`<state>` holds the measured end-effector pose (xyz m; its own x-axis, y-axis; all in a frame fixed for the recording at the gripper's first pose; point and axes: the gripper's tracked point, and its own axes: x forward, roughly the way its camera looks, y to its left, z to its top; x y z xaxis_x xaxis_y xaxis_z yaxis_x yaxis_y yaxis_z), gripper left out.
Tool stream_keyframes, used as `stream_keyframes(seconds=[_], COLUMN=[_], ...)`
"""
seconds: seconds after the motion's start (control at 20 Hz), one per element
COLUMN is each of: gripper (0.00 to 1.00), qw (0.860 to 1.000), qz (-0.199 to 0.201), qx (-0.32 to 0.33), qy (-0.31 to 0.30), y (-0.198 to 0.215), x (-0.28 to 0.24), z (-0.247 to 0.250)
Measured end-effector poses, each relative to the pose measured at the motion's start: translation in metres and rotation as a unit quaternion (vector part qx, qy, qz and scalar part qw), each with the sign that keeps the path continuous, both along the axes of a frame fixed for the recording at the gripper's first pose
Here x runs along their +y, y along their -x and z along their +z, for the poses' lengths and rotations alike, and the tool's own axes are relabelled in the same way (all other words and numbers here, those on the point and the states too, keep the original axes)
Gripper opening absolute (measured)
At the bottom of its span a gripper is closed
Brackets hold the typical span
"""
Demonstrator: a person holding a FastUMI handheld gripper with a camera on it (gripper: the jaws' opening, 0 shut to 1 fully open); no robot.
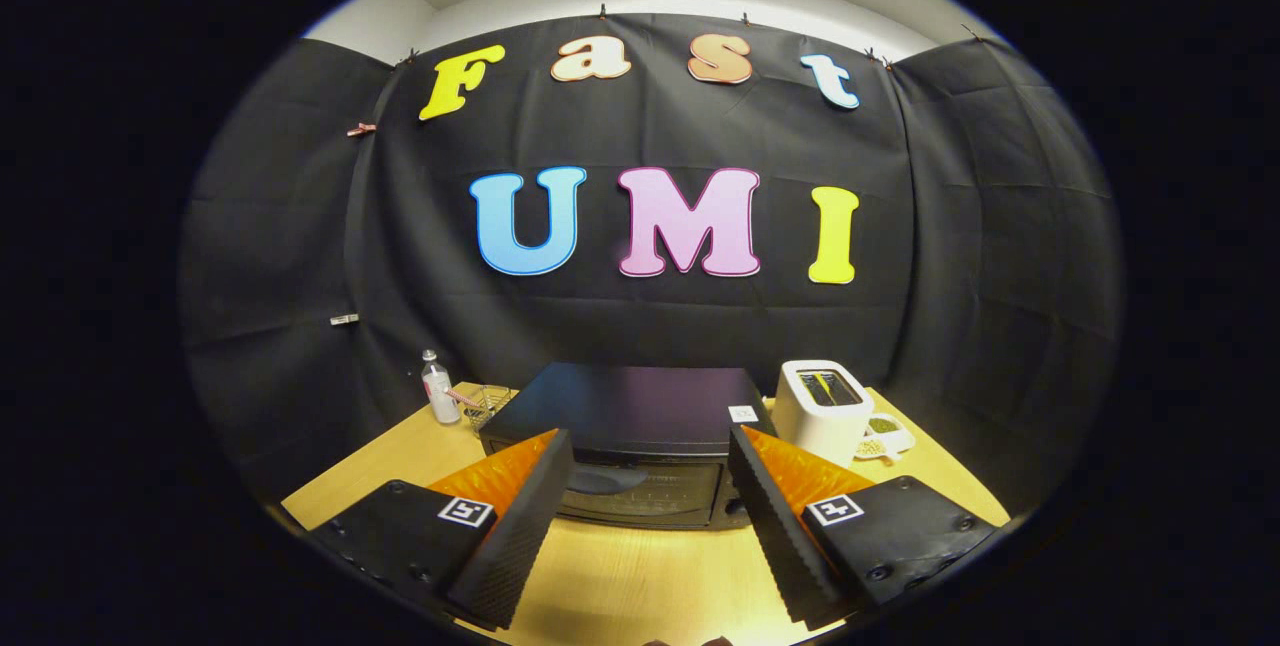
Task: Open the toaster oven, put the food inside, and close the toaster oven door.
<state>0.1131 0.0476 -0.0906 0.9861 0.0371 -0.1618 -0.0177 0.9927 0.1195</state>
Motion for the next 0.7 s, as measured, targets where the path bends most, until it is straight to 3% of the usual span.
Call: stream_keyframes(seconds=[0.25,0.7], gripper=[0.97,0.98], qw=[0.999,0.996], qz=[-0.016,-0.041], qx=[0.023,0.083], qy=[-0.031,-0.014], y=[-0.045,-0.1], x=[0.034,0.048], z=[-0.036,-0.108])
